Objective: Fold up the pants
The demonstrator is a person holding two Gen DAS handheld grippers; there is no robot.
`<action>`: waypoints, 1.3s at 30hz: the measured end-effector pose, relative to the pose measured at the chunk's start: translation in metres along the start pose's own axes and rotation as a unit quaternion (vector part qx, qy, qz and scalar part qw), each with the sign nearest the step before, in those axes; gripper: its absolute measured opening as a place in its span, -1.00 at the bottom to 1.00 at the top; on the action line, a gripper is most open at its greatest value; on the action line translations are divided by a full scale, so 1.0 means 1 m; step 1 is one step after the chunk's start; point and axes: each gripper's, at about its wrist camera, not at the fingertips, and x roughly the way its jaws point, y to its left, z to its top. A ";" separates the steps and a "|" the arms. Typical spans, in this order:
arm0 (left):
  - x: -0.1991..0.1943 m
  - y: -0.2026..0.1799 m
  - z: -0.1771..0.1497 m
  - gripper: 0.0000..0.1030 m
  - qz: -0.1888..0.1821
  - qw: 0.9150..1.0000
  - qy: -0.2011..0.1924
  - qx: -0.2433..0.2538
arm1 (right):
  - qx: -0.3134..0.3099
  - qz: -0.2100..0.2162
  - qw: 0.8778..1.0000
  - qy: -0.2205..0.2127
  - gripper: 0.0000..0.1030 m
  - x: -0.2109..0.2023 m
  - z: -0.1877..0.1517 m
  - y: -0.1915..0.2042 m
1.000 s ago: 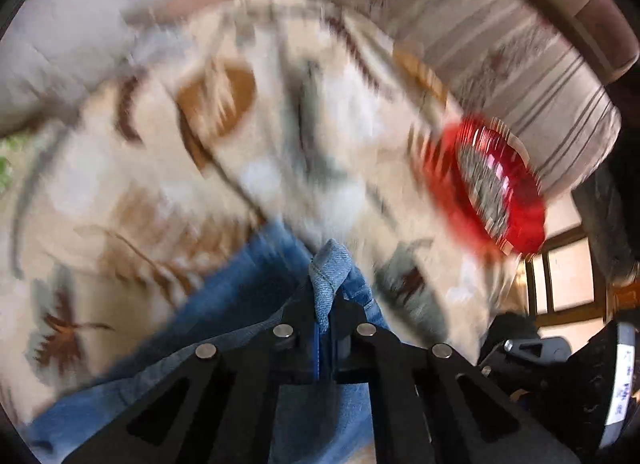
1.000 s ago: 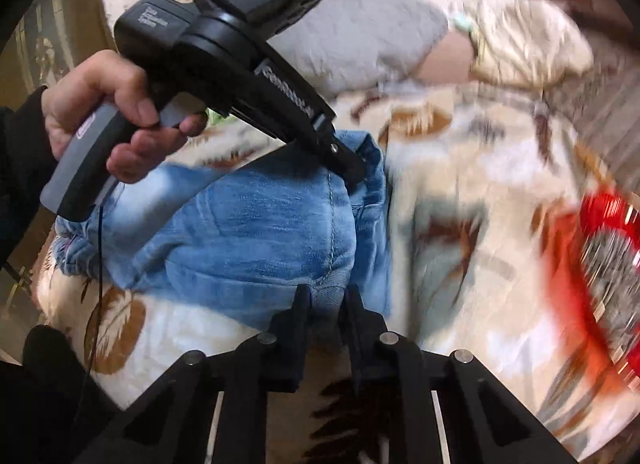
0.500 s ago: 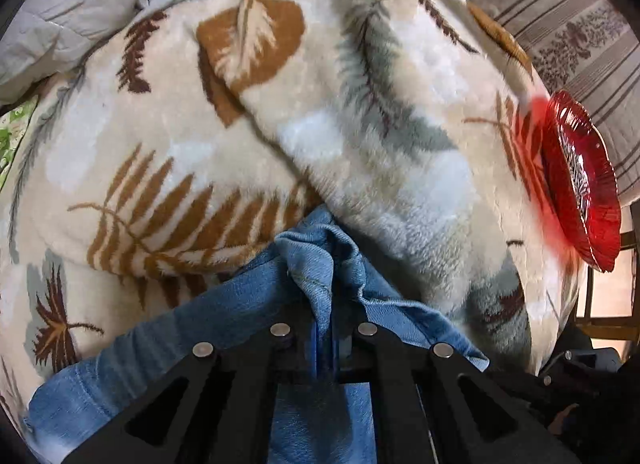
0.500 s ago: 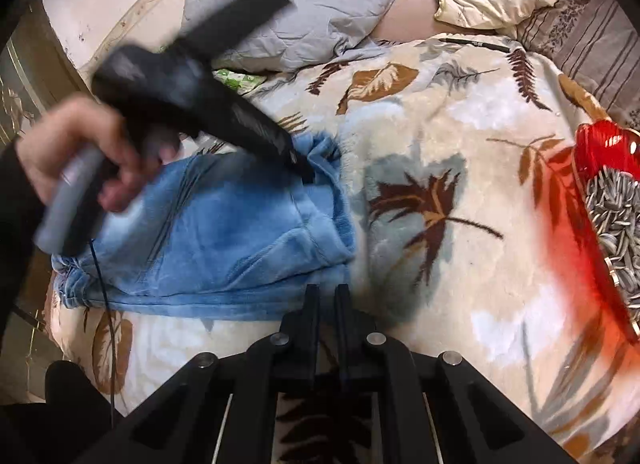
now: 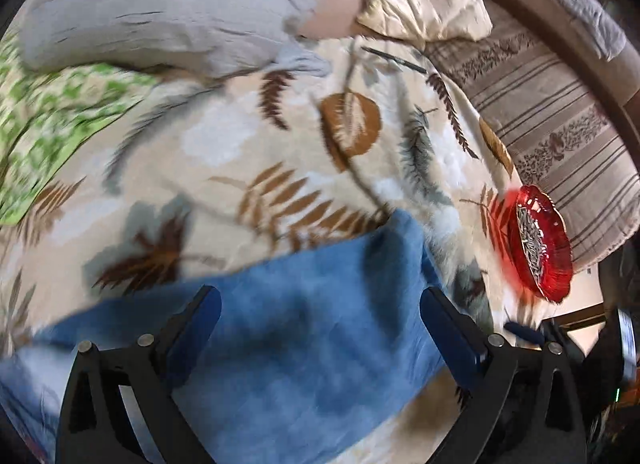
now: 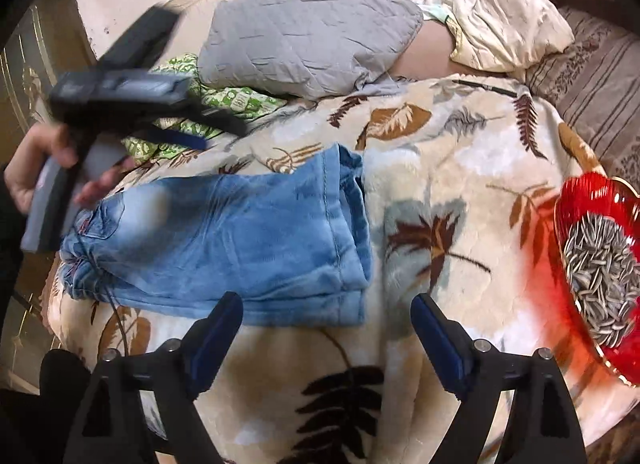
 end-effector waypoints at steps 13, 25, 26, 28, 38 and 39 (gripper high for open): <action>-0.137 0.146 -0.140 0.93 0.069 0.982 -0.098 -0.146 | -0.093 0.078 0.993 0.008 0.71 0.018 0.058 0.084; -0.175 0.278 -0.250 0.93 0.098 0.935 -0.128 -0.316 | -0.281 0.195 0.938 0.055 0.71 0.079 0.051 0.263; -0.173 0.282 -0.250 0.93 0.091 0.932 -0.131 -0.324 | -0.300 0.188 0.933 0.056 0.71 0.086 0.047 0.278; -0.164 0.289 -0.248 0.93 0.071 0.927 -0.134 -0.344 | -0.338 0.169 0.924 0.053 0.71 0.099 0.039 0.301; -0.127 0.297 -0.243 -0.24 0.068 0.936 -0.098 -0.332 | -0.343 0.140 0.922 0.116 -0.69 0.167 0.029 0.333; -0.128 0.295 -0.244 -0.46 0.065 0.938 -0.101 -0.325 | -0.346 0.136 0.922 0.112 -0.72 0.168 0.029 0.334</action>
